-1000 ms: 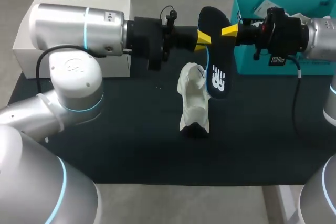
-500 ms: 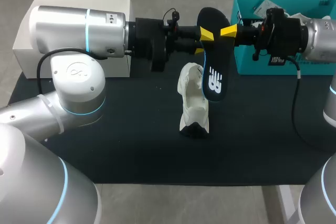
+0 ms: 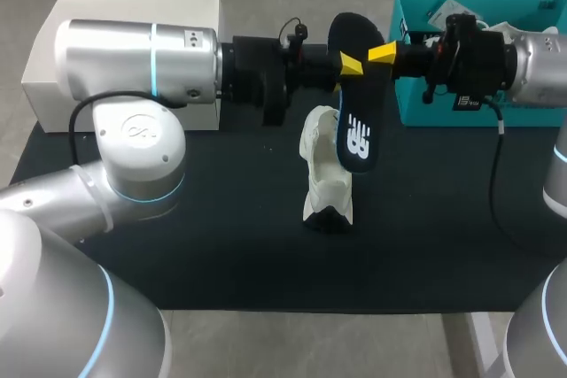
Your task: Take the shoe out of the shoebox, open the shoe tongue, remove and reinsert the insole, then place the shoe into the shoebox
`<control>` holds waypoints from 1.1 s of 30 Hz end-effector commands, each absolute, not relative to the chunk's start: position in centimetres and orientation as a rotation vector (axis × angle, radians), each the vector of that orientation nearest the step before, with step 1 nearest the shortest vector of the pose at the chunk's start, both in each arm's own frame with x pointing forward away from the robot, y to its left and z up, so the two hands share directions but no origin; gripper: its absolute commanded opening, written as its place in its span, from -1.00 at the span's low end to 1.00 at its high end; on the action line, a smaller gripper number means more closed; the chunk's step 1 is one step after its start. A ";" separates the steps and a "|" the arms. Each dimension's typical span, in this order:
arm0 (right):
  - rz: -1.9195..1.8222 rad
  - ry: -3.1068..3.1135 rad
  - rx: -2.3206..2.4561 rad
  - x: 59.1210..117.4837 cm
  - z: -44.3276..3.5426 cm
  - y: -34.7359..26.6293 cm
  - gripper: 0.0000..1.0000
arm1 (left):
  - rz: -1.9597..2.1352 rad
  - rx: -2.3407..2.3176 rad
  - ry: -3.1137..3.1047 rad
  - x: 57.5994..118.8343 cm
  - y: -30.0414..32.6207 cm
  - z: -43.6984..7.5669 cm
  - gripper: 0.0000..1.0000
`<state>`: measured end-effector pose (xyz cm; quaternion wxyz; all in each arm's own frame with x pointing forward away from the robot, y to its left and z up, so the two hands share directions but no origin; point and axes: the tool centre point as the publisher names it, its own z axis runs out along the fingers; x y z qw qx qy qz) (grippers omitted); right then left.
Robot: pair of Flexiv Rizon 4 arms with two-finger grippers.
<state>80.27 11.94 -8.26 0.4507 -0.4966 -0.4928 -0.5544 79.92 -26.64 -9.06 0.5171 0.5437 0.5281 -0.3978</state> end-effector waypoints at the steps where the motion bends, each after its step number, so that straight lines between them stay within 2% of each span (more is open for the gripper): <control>1: -1.380 -1.211 -1.229 79.8 -8.1 12.1 -1.00 | -0.955 1.302 1.268 79.8 -27.0 -9.1 -1.00; 2: -1.387 -1.210 -1.231 79.7 -8.0 12.1 -0.60 | -0.959 1.302 1.268 79.8 -27.0 -9.1 -1.00; 3: -1.397 -1.209 -1.235 79.7 -8.0 11.9 1.00 | -0.965 1.299 1.270 79.8 -27.0 -9.0 -1.00; 20: -1.317 -1.271 -1.473 76.2 -6.8 6.5 1.00 | -1.067 1.168 1.440 78.8 -24.6 -10.5 -1.00; 33: -1.108 -1.481 -1.475 73.4 -7.2 2.8 1.00 | -1.137 1.121 1.396 78.2 -25.6 -8.9 -1.00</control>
